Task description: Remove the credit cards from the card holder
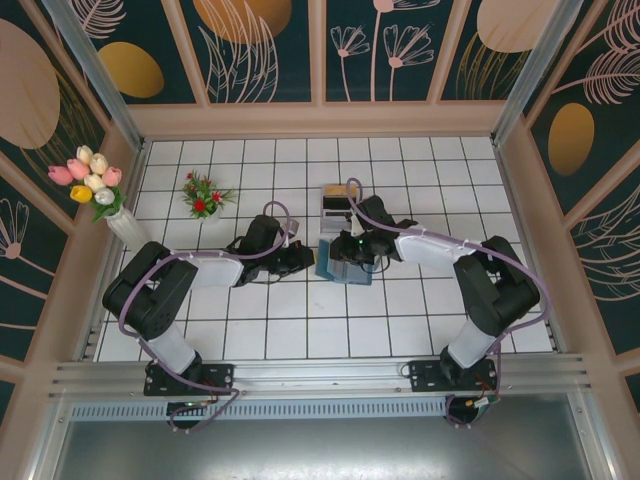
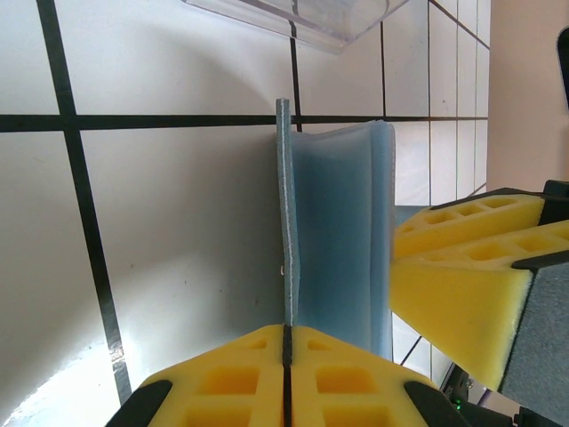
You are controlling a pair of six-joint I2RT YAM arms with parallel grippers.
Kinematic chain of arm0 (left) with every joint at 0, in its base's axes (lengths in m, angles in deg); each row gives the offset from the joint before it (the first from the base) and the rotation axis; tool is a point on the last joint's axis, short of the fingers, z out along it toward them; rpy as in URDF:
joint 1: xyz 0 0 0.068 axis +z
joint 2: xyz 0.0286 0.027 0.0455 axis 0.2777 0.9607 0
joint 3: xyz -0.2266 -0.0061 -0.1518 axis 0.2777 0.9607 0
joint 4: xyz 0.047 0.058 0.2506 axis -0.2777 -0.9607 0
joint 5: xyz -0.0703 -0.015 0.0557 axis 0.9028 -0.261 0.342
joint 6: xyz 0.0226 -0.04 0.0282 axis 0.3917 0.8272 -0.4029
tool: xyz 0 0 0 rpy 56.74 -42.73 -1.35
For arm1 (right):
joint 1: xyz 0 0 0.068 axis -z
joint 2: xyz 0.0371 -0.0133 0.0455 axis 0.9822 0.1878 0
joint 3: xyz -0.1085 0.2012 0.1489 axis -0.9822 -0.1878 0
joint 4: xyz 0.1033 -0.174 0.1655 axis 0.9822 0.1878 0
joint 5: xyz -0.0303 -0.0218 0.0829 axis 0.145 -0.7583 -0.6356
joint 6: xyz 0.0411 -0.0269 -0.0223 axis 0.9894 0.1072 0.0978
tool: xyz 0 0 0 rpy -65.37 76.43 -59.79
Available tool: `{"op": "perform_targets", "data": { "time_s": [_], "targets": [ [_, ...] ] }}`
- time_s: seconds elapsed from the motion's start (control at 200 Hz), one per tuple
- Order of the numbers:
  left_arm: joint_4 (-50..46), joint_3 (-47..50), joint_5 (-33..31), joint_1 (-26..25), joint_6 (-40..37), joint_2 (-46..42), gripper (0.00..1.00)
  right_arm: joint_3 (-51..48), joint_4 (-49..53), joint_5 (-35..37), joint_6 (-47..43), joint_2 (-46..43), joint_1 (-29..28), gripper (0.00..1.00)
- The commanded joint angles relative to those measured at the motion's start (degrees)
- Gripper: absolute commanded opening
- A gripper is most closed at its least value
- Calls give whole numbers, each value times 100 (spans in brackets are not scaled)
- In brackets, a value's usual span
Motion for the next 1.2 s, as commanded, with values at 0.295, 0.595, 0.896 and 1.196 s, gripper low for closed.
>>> {"op": "perform_targets", "data": {
  "time_s": [0.295,0.595,0.896,1.196],
  "targets": [
    [-191,-143,-74,-32,-155,-28,10,390,1422,1605,-209,-113,-65,30],
    [-244,-249,-82,-25,-175,26,11,747,2142,2375,-142,-114,-175,32],
    [-304,-301,-105,-29,-167,-35,17,864,2547,2906,-13,-192,-239,30],
    [-381,-368,-146,-26,-197,-62,22,985,3065,3671,175,-256,-285,28]
  ]
}}
